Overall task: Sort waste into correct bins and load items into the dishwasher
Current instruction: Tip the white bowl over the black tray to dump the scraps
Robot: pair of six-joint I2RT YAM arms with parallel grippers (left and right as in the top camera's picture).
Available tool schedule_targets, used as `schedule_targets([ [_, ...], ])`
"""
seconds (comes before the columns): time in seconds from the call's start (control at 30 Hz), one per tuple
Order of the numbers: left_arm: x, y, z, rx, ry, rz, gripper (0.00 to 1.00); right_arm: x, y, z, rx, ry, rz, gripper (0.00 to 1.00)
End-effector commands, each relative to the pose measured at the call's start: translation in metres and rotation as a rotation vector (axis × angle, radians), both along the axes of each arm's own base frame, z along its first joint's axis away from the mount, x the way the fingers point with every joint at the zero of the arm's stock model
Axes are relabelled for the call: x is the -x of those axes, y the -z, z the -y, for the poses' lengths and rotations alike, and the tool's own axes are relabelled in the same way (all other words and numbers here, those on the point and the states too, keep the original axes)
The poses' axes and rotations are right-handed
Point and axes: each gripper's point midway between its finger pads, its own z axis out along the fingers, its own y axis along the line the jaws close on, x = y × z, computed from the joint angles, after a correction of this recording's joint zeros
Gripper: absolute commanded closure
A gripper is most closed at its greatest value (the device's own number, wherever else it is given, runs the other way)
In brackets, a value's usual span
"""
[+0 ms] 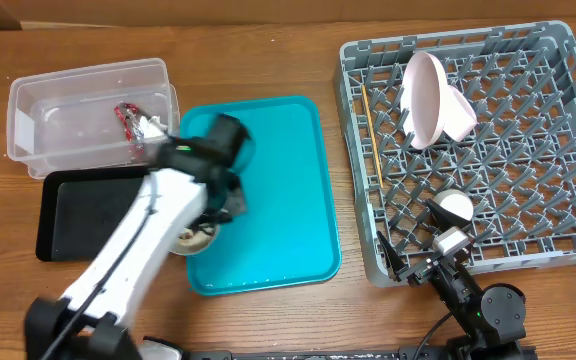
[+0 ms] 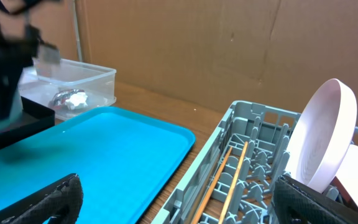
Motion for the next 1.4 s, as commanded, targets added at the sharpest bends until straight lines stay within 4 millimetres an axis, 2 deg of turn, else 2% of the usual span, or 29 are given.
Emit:
schedule_targets([
  [0.0,-0.013,-0.018,-0.012,0.202,0.033,0.037,0.96,0.000,0.003,0.001,-0.001,0.003,0.001,0.00],
  [0.17,-0.033,-0.023,-0.037,0.381,0.047,0.106,0.96,0.000,0.002,0.001,-0.001,0.003,0.001,0.00],
  [0.3,-0.046,-0.036,-0.043,0.532,0.125,0.214,0.96,0.000,0.003,0.001,-0.001,0.003,0.001,0.00],
  [0.5,-0.055,-0.053,-0.061,0.660,0.194,0.369,0.96,0.000,0.003,0.001,-0.001,0.003,0.001,0.00],
  [0.63,-0.054,-0.069,-0.064,0.813,0.248,0.513,0.96,0.000,0.003,0.001,-0.001,0.003,0.001,0.00],
  [0.8,-0.045,-0.064,-0.088,0.916,0.204,0.671,0.96,0.000,0.003,0.001,-0.001,0.003,0.001,0.00],
  [1.13,-0.025,-0.067,-0.122,1.003,0.102,0.924,0.96,0.000,0.003,0.001,-0.001,0.003,0.001,0.00],
  [1.37,-0.016,-0.064,-0.130,1.029,0.058,1.017,0.96,0.000,0.003,0.001,-0.001,0.003,0.001,0.00],
])
